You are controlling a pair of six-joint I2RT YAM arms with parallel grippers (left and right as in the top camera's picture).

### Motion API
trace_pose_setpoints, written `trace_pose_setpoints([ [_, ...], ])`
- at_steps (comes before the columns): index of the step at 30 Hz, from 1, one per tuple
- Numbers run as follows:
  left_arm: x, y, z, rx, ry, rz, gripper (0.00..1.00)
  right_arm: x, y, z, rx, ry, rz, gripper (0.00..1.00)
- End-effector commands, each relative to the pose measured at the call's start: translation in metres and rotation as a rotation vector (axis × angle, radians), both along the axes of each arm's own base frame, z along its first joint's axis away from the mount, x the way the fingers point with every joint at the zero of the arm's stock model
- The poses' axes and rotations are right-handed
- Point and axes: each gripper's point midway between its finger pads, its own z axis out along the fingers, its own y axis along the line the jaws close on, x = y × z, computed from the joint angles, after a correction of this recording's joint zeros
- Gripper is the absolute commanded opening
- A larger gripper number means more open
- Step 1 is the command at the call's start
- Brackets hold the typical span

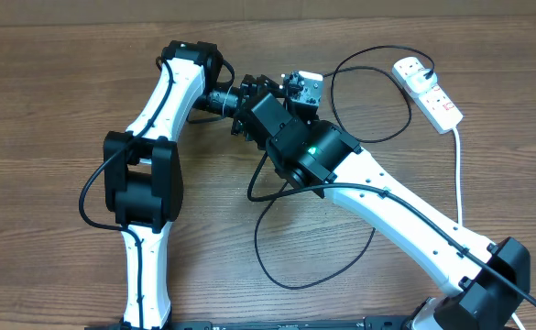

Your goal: Plug charger to phone and switch on socket

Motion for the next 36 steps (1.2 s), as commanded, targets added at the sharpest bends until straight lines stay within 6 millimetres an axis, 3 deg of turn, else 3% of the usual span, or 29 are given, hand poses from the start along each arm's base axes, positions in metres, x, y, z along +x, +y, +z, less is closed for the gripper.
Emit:
trace_pose_setpoints([
  [1,0.002,-0.005,0.011,-0.036,-0.025,-0.003,0.68,0.004,0.004,0.012,0.034,-0.014,0.015,0.32],
  [13,0.002,-0.006,0.012,-0.042,-0.019,-0.001,0.68,0.004,0.004,0.012,0.037,-0.014,0.012,0.23],
  [23,0.003,-0.004,0.012,-0.042,-0.018,0.002,0.70,0.004,0.003,0.011,0.053,-0.011,-0.012,0.05],
  [30,0.002,-0.005,0.012,-0.040,-0.016,0.000,0.71,0.004,-0.006,0.011,0.089,-0.025,-0.118,0.04],
  [36,0.007,0.000,0.012,-0.044,-0.031,0.013,0.76,0.012,-0.021,0.016,0.199,-0.074,-0.307,0.04],
])
